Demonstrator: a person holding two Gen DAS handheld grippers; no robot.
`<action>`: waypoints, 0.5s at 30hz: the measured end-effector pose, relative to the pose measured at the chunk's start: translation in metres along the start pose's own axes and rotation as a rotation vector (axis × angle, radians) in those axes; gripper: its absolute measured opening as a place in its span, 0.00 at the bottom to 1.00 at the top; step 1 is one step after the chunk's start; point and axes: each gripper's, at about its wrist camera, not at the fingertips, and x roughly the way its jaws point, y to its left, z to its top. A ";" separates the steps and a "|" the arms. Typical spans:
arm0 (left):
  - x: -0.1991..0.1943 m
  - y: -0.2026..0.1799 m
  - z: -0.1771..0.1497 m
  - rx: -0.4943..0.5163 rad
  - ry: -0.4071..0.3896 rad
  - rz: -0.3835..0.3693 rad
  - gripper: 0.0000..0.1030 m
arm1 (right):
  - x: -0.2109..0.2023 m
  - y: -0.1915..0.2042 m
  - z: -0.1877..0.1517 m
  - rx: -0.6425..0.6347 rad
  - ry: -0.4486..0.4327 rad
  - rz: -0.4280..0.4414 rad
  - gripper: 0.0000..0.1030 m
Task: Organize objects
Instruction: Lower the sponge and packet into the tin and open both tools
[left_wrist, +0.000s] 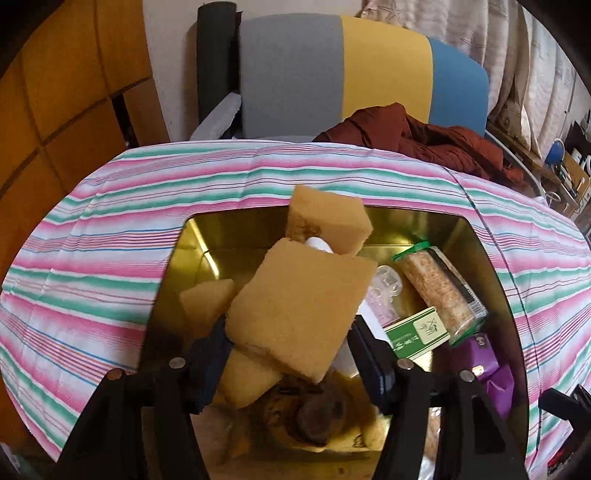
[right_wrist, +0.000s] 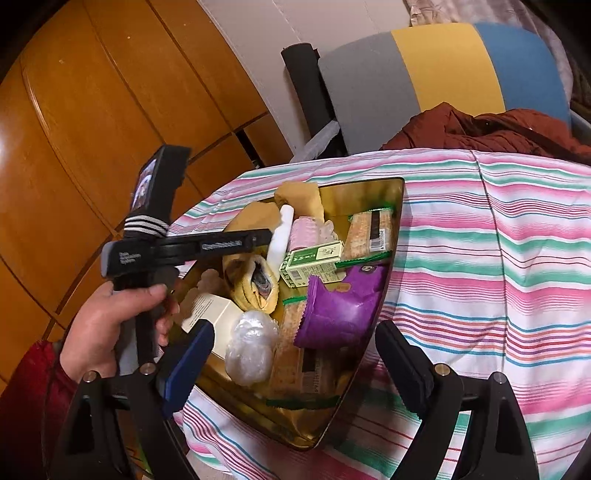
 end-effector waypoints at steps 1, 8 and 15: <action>-0.005 0.003 -0.001 -0.004 -0.008 0.016 0.66 | 0.000 -0.001 0.000 0.004 -0.001 0.006 0.87; -0.054 0.032 -0.010 -0.128 -0.145 0.028 0.84 | 0.001 -0.001 -0.001 0.012 0.003 0.021 0.87; -0.057 0.040 -0.005 -0.150 -0.169 0.139 0.84 | 0.002 0.002 -0.004 0.018 0.005 0.021 0.87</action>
